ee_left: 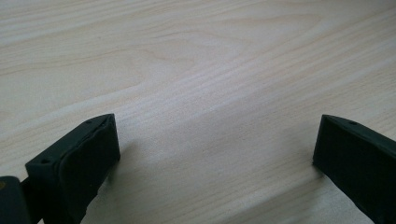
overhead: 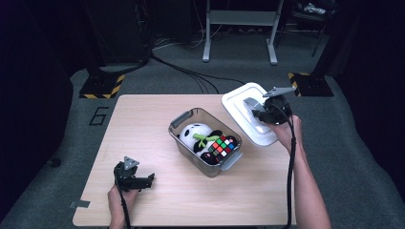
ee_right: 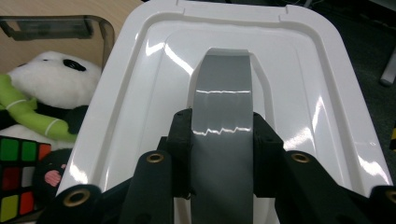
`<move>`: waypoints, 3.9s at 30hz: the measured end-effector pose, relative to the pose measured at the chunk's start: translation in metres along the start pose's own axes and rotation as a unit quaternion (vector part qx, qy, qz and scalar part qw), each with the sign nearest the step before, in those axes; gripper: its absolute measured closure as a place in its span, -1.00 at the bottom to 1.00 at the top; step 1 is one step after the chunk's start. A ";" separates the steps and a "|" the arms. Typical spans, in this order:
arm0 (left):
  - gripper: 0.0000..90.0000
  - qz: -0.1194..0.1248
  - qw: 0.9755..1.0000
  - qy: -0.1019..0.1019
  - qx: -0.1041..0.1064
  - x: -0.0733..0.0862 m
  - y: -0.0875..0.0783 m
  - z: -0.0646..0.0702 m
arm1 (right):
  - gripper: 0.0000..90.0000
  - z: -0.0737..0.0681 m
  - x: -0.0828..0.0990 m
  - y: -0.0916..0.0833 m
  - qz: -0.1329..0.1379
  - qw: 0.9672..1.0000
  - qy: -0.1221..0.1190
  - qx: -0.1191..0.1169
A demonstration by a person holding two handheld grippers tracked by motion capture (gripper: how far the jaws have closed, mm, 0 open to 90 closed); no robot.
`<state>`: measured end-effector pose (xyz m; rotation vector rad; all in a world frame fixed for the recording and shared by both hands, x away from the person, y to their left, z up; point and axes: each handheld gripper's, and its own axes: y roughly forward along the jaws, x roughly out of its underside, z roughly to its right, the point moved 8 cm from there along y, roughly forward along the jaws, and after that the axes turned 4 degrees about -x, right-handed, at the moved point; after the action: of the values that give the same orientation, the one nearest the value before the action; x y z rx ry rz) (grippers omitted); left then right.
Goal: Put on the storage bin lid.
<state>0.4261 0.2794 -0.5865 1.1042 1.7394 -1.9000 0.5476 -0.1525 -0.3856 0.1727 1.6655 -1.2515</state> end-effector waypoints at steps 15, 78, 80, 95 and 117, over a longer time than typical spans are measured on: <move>-0.99 -0.004 1.000 0.005 0.001 0.001 -0.001 -0.001 | 0.48 -0.038 -0.028 -0.006 -0.002 0.999 -0.035 -0.038; -0.99 -0.007 1.000 0.007 0.002 0.001 -0.001 -0.001 | 0.48 -0.156 -0.038 0.080 -0.119 0.983 -0.061 -0.127; -0.99 -0.004 1.000 0.006 0.000 0.001 -0.001 -0.001 | 0.48 -0.156 -0.037 0.079 -0.120 0.983 -0.060 -0.129; -0.99 -0.009 1.000 0.008 0.003 0.001 -0.001 -0.001 | -0.30 -0.148 -0.035 0.076 -0.102 0.985 -0.052 -0.126; -0.99 -0.008 1.000 0.007 0.003 0.001 -0.001 -0.001 | -1.00 -0.105 0.007 0.000 0.013 0.996 -0.021 -0.082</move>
<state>0.4247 0.2804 -0.5864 1.1107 1.7567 -1.9121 0.4798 -0.0730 -0.3948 0.0670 1.7153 -1.0858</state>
